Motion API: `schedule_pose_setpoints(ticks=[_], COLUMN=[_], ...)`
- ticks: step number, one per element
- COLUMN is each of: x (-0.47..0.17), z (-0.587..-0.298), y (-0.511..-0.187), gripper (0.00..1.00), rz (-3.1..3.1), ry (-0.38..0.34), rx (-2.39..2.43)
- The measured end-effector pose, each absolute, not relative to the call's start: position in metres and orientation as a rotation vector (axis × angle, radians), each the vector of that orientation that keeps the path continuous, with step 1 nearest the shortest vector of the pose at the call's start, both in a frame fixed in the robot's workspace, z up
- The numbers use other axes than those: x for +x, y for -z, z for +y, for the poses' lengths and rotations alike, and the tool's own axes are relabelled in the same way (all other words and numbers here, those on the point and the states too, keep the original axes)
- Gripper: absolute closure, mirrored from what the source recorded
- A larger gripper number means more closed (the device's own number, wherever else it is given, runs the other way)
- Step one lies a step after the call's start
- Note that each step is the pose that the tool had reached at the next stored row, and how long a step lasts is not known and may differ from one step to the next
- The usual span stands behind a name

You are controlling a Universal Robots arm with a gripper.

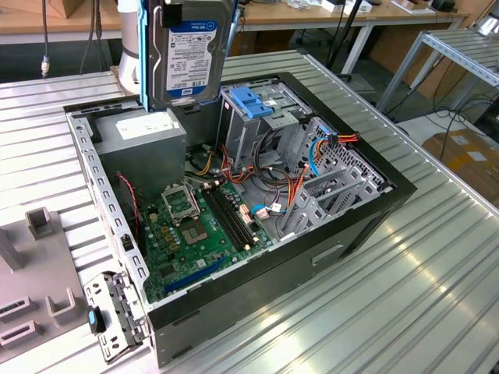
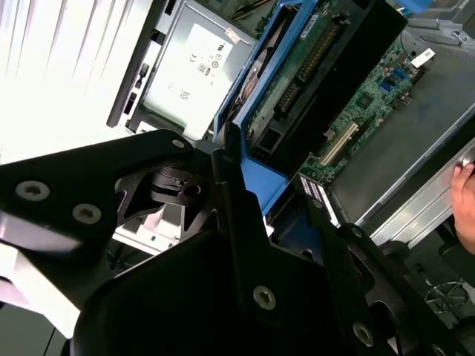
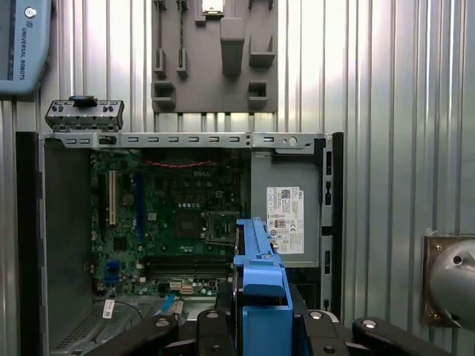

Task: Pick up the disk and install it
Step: 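Insert the disk into the insertion slot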

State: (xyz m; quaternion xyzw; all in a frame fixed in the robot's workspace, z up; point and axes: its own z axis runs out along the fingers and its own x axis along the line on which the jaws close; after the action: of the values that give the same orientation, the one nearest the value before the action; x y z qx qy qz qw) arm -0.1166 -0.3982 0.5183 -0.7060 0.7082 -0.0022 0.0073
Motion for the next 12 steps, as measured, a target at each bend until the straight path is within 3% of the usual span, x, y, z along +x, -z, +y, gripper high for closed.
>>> schedule_pose_setpoints(ticks=[12], x=[-0.116], z=[-0.437], y=[-0.517], gripper=[0.63], rz=[2.224], ry=[0.03], rx=[-2.218])
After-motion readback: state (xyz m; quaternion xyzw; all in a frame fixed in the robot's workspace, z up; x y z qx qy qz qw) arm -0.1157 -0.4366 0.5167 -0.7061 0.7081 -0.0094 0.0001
